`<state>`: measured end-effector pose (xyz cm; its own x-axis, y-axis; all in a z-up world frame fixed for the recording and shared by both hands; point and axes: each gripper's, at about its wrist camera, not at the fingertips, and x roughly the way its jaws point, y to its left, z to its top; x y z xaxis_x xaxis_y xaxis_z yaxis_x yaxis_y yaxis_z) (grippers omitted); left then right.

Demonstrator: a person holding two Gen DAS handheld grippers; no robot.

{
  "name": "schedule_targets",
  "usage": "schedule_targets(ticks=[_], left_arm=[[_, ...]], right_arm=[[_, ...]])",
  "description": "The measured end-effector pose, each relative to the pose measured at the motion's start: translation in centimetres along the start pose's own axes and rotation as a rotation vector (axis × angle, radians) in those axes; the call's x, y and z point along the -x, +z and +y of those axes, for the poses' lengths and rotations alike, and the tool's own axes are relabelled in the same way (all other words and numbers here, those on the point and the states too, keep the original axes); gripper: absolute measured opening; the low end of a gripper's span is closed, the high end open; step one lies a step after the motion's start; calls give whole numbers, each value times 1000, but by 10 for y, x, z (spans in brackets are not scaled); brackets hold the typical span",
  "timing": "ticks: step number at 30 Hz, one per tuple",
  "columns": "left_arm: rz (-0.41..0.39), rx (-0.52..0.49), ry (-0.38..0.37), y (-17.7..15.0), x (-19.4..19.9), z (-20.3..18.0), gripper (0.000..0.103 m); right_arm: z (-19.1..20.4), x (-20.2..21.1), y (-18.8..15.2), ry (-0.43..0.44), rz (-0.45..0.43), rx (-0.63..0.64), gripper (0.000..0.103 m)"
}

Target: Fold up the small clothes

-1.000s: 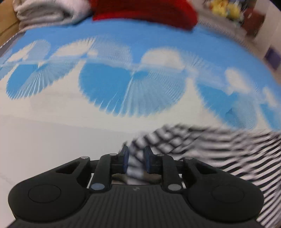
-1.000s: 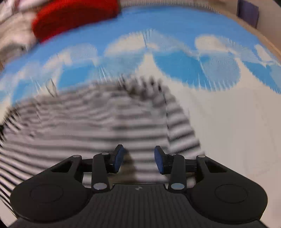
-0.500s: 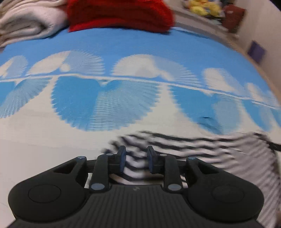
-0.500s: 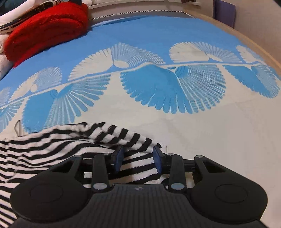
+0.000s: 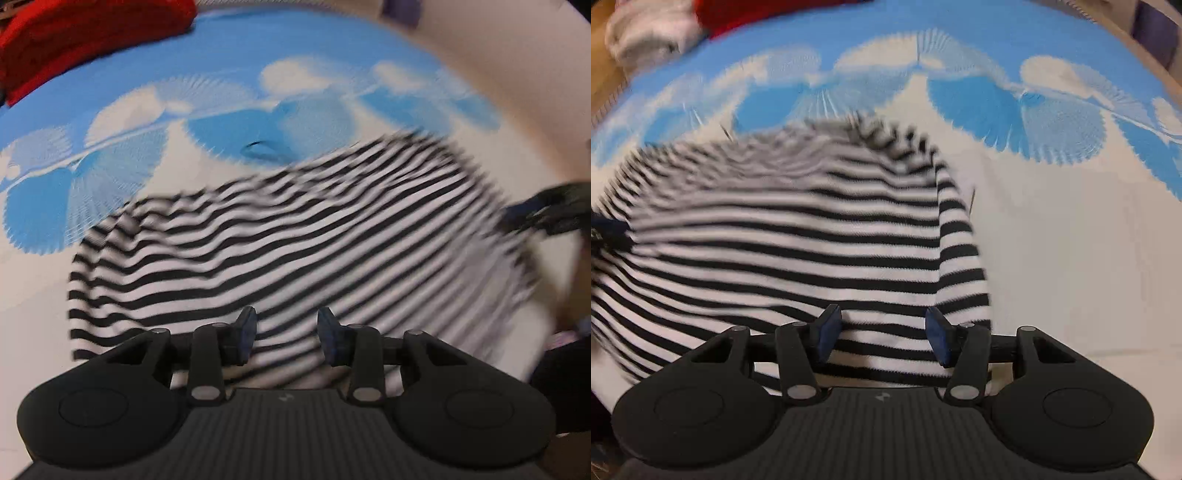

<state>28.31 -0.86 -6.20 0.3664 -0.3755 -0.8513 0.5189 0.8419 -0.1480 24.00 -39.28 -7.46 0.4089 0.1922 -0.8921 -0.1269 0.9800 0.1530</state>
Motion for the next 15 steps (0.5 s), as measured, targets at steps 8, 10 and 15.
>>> schedule_targets(ticks=[8, 10, 15], left_arm=[[137, -168, 66, -35, -11, -37, 40], [88, -110, 51, -38, 8, -28, 41], [272, -75, 179, -68, -11, 0, 41]], right_arm=[[8, -3, -38, -52, 168, 161, 54], [2, 11, -39, -58, 132, 111, 54], [-12, 5, -59, -104, 185, 91, 63]])
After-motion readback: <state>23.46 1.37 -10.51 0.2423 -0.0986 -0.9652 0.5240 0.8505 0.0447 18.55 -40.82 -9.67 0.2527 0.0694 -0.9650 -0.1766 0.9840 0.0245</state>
